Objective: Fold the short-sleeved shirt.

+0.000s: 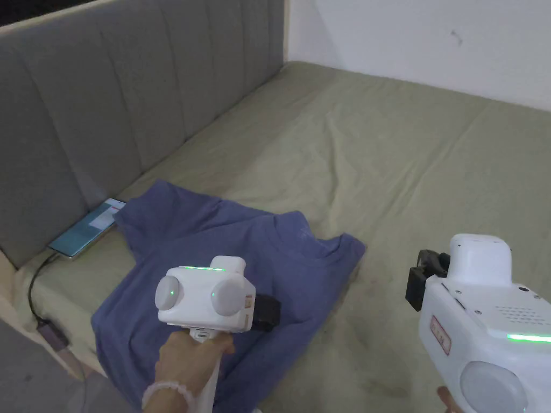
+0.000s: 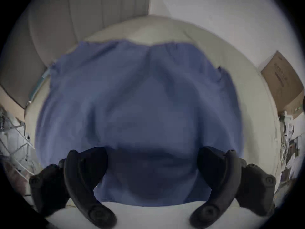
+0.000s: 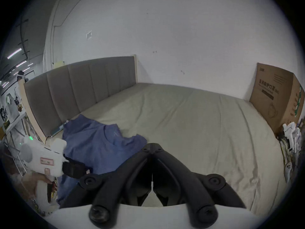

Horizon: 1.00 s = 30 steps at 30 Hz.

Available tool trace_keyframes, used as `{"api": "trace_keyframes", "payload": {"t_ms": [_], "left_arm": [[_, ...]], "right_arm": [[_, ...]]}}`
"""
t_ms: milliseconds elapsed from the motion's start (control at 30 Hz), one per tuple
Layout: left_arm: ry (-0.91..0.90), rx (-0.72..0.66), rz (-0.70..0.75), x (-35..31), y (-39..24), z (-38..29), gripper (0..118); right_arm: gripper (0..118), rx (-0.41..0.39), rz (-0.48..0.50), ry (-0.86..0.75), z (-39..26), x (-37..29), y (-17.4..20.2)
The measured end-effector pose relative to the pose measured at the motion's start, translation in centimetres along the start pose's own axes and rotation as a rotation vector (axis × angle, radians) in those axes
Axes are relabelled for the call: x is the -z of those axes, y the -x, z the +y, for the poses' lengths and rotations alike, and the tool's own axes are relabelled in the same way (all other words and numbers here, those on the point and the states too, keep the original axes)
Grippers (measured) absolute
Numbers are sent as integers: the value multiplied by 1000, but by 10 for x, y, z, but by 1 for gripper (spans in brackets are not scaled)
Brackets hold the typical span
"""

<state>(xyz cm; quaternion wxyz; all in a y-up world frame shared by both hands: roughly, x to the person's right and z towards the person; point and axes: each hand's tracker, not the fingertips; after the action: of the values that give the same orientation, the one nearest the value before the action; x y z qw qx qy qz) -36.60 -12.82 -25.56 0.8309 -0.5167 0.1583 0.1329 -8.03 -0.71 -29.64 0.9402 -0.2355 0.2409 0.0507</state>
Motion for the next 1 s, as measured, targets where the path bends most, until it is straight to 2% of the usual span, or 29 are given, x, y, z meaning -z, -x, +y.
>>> {"api": "trace_keyframes", "payload": {"t_ms": [67,233,267,300,333,467,567,733,833,1000], "left_arm": [[-17,52,18,-4,-6,4,111],[-59,18,14,-20,0,6,62],[-64,17,16,-23,1,5,48],[-74,3,31,-26,3,6,19],[-79,-7,42,-28,5,6,6],[-53,-20,34,-35,8,13,6],[-60,-28,16,-47,7,17,6],[-187,-114,-194,-103,7,39,6],[-285,25,-169,-146,-31,59,6],[-396,173,-326,-203,-112,79,6]], "right_arm": [[1,7,-2,18,-3,4,-1],[1,30,4,40,-7,7,-2],[1,35,4,41,-7,7,-2],[1,39,7,42,-7,6,-2],[1,39,9,41,-7,4,-2],[1,12,-3,23,-6,-4,-5],[1,40,-18,23,-5,-10,-16],[1,82,-58,6,-4,-23,-38],[1,136,-76,-8,-2,-36,-56],[1,166,-153,-60,4,-69,-91]]}}
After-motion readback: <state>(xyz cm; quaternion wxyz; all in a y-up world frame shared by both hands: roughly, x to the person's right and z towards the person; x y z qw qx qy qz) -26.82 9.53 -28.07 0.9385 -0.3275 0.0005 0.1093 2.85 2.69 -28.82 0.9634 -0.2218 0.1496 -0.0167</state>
